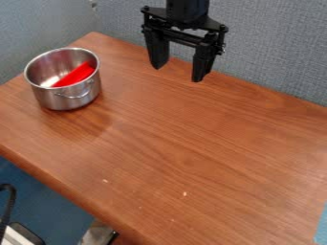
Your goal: Move the red object from the metal pot to the table
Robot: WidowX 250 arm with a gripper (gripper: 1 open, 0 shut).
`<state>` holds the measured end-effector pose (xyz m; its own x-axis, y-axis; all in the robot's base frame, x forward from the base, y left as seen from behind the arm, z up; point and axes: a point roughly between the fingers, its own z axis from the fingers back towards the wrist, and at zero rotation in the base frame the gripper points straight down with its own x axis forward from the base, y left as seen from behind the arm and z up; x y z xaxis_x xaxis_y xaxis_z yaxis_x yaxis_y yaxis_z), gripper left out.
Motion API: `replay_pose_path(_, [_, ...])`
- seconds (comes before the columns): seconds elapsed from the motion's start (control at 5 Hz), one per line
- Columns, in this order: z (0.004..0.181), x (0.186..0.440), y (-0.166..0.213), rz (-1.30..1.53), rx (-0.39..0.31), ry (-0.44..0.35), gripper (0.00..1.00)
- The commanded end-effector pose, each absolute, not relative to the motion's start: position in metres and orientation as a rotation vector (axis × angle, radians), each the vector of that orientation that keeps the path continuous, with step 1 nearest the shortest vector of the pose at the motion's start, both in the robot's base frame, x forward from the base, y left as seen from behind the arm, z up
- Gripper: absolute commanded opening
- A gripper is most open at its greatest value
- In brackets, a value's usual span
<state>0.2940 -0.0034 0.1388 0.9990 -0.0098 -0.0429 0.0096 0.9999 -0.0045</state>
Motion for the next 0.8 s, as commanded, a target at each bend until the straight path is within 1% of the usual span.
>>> replay_pose_path(0.0, [0.134, 0.293, -0.002, -0.007, -0.006, 0.062, 1.00])
replay_pose_path(0.2, [0.132, 0.292, 0.023, 0.044, -0.013, 0.068, 1.00])
replay_pose_path(0.6, [0.139, 0.287, 0.102, 0.156, -0.009, 0.021, 1.00])
